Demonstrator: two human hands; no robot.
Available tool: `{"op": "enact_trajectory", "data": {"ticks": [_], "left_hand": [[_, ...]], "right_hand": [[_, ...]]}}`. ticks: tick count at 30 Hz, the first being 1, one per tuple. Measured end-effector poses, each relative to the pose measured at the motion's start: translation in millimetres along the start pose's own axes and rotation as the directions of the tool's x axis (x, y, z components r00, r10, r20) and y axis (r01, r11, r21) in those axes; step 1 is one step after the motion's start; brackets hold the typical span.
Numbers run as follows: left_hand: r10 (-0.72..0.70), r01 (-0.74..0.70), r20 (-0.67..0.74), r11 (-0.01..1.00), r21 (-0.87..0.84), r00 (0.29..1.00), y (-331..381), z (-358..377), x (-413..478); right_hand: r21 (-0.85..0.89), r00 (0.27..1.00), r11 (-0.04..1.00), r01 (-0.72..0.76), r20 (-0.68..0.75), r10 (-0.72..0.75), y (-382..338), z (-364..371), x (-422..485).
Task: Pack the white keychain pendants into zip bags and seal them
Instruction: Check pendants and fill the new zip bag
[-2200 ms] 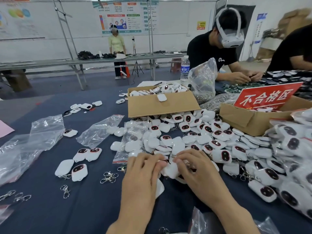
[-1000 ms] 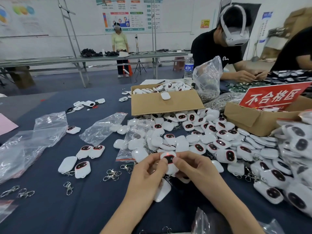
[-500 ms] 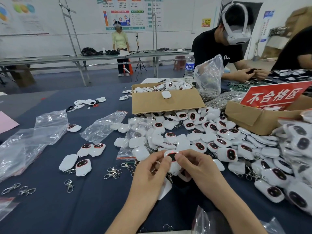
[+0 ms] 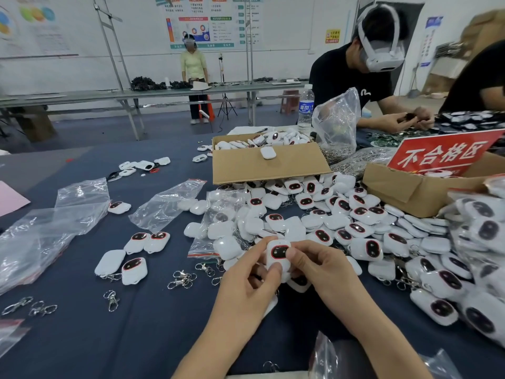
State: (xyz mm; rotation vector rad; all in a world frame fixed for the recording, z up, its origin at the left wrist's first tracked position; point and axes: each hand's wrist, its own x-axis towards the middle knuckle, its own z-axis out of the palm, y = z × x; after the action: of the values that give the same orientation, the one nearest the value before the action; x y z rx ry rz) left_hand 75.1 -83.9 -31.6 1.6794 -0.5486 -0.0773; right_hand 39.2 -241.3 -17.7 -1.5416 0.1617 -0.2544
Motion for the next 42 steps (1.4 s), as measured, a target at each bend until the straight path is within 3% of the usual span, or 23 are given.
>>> {"op": "enact_trajectory", "data": {"ticks": [16,20,22,25,29,35,40,42], "left_hand": [[0.013,-0.013,0.022,0.999,0.037,1.0,-2.7,-0.7,1.6],[0.011,-0.01,-0.092,1.0,0.012,0.996,-1.7,4.6,0.2],[0.058,-0.044,-0.162,0.995,0.086,0.985,-1.4,4.9,-1.6],[0.23,-0.165,-0.153,0.922,0.352,0.961,0.9,4.0,-4.0],[0.302,-0.213,-0.147,0.876,0.434,0.942,-2.1,6.1,-2.6],[0.273,-0.202,-0.173,0.917,0.343,0.946,-0.3,5.0,-2.8],[0.013,-0.01,-0.076,0.999,0.039,0.997,-0.5,6.9,-6.6],[-0.034,0.033,-0.033,0.999,-0.026,0.999,1.1,6.9,-7.6]], "right_hand": [[0.005,1.0,1.0,-0.002,0.025,0.002,2.3,-2.3,0.5],[-0.016,0.999,1.0,0.008,0.04,-0.008,1.8,-1.7,0.3],[0.002,0.997,0.999,0.039,0.062,-0.039,1.0,-0.6,-0.5],[0.045,0.988,0.994,0.103,0.109,-0.108,0.0,-0.3,-3.0],[0.069,0.982,0.989,0.134,0.125,-0.142,2.3,-3.5,-3.3],[0.113,0.987,0.99,0.086,0.123,-0.1,6.1,-4.5,-1.6],[0.3,0.966,0.953,0.032,0.237,-0.107,4.7,-3.1,-2.1],[0.293,0.957,0.956,0.03,0.266,-0.112,5.4,-2.9,-1.6]]}}
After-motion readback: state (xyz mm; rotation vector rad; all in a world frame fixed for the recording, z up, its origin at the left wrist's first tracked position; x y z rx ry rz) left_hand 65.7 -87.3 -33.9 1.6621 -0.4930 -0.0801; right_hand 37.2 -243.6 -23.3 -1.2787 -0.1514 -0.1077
